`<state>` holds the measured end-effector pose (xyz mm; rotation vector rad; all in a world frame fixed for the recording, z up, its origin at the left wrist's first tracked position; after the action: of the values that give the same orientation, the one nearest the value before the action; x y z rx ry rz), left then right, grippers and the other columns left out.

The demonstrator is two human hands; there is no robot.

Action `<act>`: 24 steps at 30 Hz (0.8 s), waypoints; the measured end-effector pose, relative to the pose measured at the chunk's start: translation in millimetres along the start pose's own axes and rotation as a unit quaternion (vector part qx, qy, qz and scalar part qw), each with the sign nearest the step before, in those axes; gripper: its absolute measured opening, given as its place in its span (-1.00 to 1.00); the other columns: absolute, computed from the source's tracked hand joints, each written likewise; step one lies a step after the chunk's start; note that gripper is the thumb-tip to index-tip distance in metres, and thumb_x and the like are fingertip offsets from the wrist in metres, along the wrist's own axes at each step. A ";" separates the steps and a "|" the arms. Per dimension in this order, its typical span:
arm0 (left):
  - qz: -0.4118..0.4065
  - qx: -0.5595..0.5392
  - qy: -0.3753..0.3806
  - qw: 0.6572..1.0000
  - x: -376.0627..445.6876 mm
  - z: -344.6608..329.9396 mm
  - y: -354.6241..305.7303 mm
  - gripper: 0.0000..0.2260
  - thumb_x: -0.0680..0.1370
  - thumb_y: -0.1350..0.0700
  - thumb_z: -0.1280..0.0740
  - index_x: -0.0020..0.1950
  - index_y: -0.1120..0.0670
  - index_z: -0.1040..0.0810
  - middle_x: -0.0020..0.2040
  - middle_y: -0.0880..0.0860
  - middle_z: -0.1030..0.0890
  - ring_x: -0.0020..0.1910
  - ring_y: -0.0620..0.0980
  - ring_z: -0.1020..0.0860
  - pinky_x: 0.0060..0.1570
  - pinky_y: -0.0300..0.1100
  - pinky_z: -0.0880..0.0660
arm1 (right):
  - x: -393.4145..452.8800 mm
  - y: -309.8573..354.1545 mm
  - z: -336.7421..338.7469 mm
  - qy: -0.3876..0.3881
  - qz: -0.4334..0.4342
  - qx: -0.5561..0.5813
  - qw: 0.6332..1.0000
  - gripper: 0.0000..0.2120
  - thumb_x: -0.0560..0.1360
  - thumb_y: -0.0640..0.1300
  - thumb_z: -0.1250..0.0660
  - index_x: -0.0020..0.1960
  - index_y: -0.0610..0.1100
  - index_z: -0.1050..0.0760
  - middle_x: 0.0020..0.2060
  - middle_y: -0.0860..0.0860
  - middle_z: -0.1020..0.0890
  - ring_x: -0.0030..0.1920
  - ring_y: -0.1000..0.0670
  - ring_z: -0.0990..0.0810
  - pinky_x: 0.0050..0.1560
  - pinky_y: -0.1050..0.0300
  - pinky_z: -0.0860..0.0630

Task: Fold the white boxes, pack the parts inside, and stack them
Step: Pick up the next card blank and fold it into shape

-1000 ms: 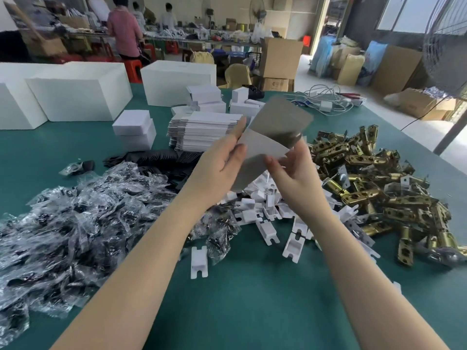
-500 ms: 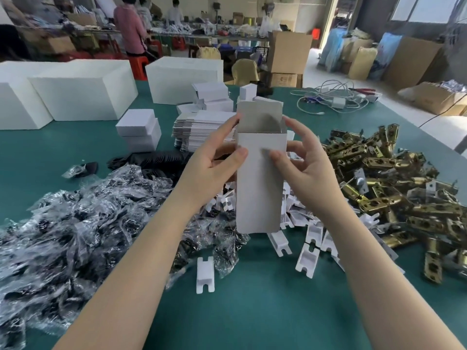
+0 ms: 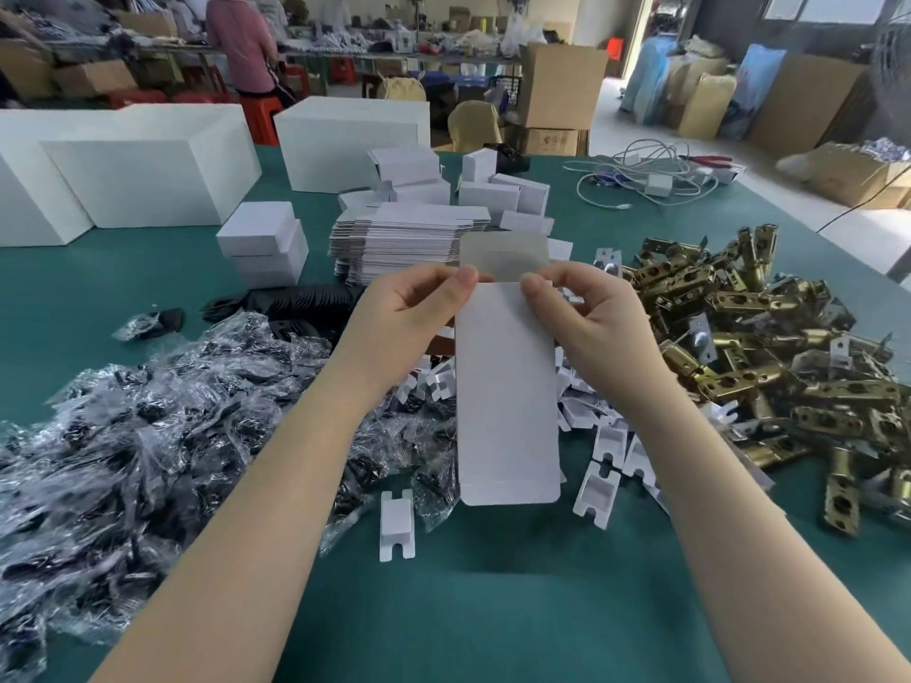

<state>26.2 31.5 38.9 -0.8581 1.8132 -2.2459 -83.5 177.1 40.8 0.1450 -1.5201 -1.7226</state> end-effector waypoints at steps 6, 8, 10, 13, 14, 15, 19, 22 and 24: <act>0.052 -0.058 -0.004 0.997 2.6 -0.2 4.1 -0.84 0.50 -0.06 -0.40 -0.02 -0.07 -0.74 -0.02 0.04 -0.73 0.03 0.04 -0.68 -0.03 -0.12 -0.61 | -1.4 5.3 -4.0 0.005 -0.003 0.008 1.000 -0.79 0.64 -0.08 -0.25 -0.06 -0.03 -0.64 -0.20 -0.01 -0.67 -0.23 0.13 -0.59 -0.24 0.17 -0.53; 0.055 -0.059 -0.002 0.997 2.3 0.5 3.7 -0.84 0.50 -0.06 -0.40 -0.03 -0.08 -0.74 -0.02 0.02 -0.73 0.01 0.01 -0.69 -0.05 -0.16 -0.60 | -1.3 4.9 -3.7 0.007 -0.004 0.027 1.000 -0.71 0.66 -0.09 -0.20 -0.05 -0.20 -0.64 -0.23 -0.10 -0.61 -0.28 0.13 -0.56 -0.31 0.25 -0.51; 0.054 -0.055 0.000 0.997 2.2 0.6 3.0 -0.84 0.51 -0.06 -0.39 -0.02 -0.08 -0.74 -0.01 0.02 -0.73 0.03 0.02 -0.68 0.02 -0.10 -0.60 | -0.7 2.9 -2.6 0.005 -0.005 0.036 0.999 -0.67 0.67 -0.09 -0.19 -0.05 -0.30 -0.61 -0.24 -0.12 -0.58 -0.29 0.10 -0.53 -0.33 0.25 -0.49; 0.053 -0.052 -0.006 0.997 1.3 -0.6 0.8 -0.84 0.52 -0.04 -0.40 0.00 -0.05 -0.74 0.00 0.02 -0.73 0.06 0.02 -0.68 0.14 -0.01 -0.57 | 0.5 0.1 -2.5 -0.006 -0.001 0.033 0.999 -0.78 0.65 -0.10 -0.23 -0.01 -0.01 -0.65 -0.20 0.08 -0.66 -0.22 0.15 -0.58 -0.27 0.25 -0.50; 0.050 -0.054 -0.013 0.997 1.4 -1.2 0.8 -0.86 0.54 0.00 -0.41 0.01 -0.03 -0.74 0.01 0.01 -0.72 0.07 0.01 -0.67 0.15 -0.01 -0.56 | 0.9 -0.5 -2.7 -0.008 0.004 0.043 0.999 -0.82 0.64 -0.11 -0.24 0.07 0.06 -0.61 -0.13 0.15 -0.68 -0.16 0.17 -0.60 -0.23 0.26 -0.52; 0.046 -0.058 -0.024 0.997 1.8 -1.3 1.0 -0.88 0.55 0.04 -0.42 0.03 -0.03 -0.73 0.01 -0.02 -0.72 0.07 -0.02 -0.67 0.15 -0.02 -0.56 | 1.5 -1.7 -3.4 -0.005 0.008 0.058 0.998 -0.82 0.63 -0.11 -0.26 0.15 0.11 -0.56 -0.04 0.14 -0.68 -0.08 0.15 -0.62 -0.17 0.22 -0.55; 0.036 -0.120 -0.046 0.991 3.2 -1.0 2.1 -0.69 0.53 0.16 -0.45 0.20 -0.16 -0.58 -0.11 -0.14 -0.68 -0.06 -0.10 -0.65 -0.16 -0.17 -0.59 | 2.1 -6.9 -2.8 0.000 -0.011 0.118 0.993 -0.62 0.60 -0.09 -0.31 0.35 0.19 -0.33 -0.03 0.07 -0.70 -0.01 0.06 -0.66 -0.07 0.15 -0.61; 0.045 -0.128 -0.037 0.990 1.6 -1.5 3.4 -0.61 0.53 0.18 -0.44 0.27 -0.18 -0.50 -0.14 -0.15 -0.68 -0.08 -0.12 -0.66 -0.22 -0.19 -0.60 | 2.6 -4.9 -2.3 -0.023 -0.001 0.086 0.996 -0.77 0.59 -0.12 -0.34 0.25 0.01 -0.52 -0.11 0.13 -0.68 -0.12 0.14 -0.63 -0.23 0.20 -0.57; 0.037 -0.101 -0.029 0.994 1.6 -1.1 1.9 -0.74 0.55 0.18 -0.41 0.16 -0.14 -0.63 -0.10 -0.11 -0.69 -0.07 -0.10 -0.66 -0.19 -0.18 -0.61 | 2.3 -2.8 -3.3 -0.027 0.019 0.082 0.996 -0.91 0.59 -0.18 -0.34 0.03 -0.04 -0.60 -0.17 0.16 -0.66 -0.18 0.17 -0.62 -0.34 0.24 -0.54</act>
<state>23.9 31.2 37.5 -0.8626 2.0358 -1.9988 -84.6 172.9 38.4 0.1533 -1.6932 -1.5821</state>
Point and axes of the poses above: each hand's wrist, its own x-axis towards the middle knuckle, its own z-axis out of the back of the hand, y = z × x, the point moved 3 cm from there along x, towards the middle knuckle
